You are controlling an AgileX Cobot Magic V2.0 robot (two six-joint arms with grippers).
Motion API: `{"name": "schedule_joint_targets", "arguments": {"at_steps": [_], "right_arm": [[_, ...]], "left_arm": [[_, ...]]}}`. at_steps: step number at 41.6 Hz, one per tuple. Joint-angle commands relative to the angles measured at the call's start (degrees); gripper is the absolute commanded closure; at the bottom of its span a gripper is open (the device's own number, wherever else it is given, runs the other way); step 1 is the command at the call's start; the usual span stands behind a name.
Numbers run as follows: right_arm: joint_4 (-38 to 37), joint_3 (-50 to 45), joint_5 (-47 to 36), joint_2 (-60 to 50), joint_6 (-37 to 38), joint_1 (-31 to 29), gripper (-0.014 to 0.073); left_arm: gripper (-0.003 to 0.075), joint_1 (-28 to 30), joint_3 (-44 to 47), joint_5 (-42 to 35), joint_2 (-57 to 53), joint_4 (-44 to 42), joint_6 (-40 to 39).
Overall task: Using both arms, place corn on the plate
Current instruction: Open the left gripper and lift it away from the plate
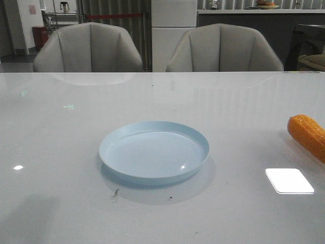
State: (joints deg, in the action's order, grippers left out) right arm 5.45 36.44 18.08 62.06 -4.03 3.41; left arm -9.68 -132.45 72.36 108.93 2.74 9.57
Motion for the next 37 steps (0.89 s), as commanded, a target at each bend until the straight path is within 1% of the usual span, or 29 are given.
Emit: {"name": "schedule_joint_targets", "arguments": {"at_steps": [1, 4, 9, 14, 19, 20, 22, 26, 29, 33, 37], "right_arm": [[0.32, 1.97, -3.10, -0.67, -0.11, -0.44, 0.0034], [0.32, 1.97, -3.10, -0.67, -0.11, -0.44, 0.0034], [0.32, 1.97, -3.05, -0.67, -0.11, -0.44, 0.0034], [0.32, 1.97, -3.05, -0.67, -0.11, -0.44, 0.0034], [0.32, 1.97, -2.87, -0.67, -0.11, -0.44, 0.0034], [0.32, 1.97, -2.76, -0.67, -0.11, -0.44, 0.0034], [0.32, 1.97, -2.30, -0.67, -0.11, -0.44, 0.0034], [0.32, 1.97, -0.82, -0.67, -0.11, -0.44, 0.0034], [0.32, 1.97, 0.49, -0.67, -0.11, -0.44, 0.0034], [0.32, 2.05, 1.27, -0.67, -0.11, -0.44, 0.0034], [0.32, 3.77, 1.58, -0.61, -0.11, -0.44, 0.0034]], "left_arm": [[0.0608, 2.34, 3.11, -0.88, -6.45, 0.13, 1.23], [0.0624, 4.53, 9.02, -3.45, -9.52, 0.13, 2.04], [0.0631, 7.92, 23.59, -11.79, -16.91, 0.74, 2.30], [0.0631, 10.14, 42.10, -24.02, -25.81, 1.39, 2.30], [0.0631, 10.55, 60.78, -36.26, -35.29, 1.39, 2.30], [0.0631, 10.55, 62.58, -38.03, -36.90, 1.39, 2.30], [0.0631, 10.55, 69.23, -41.43, -40.40, 1.39, 2.30], [0.0631, 10.55, 77.44, -45.89, -46.08, 1.39, 2.30], [0.0631, 10.55, 82.53, -47.60, -49.60, 1.39, 2.30], [0.0631, 10.55, 87.22, -47.94, -53.41, 1.43, 2.30], [0.0631, 10.55, 89.38, -47.20, -55.93, 1.53, 2.30]]}}
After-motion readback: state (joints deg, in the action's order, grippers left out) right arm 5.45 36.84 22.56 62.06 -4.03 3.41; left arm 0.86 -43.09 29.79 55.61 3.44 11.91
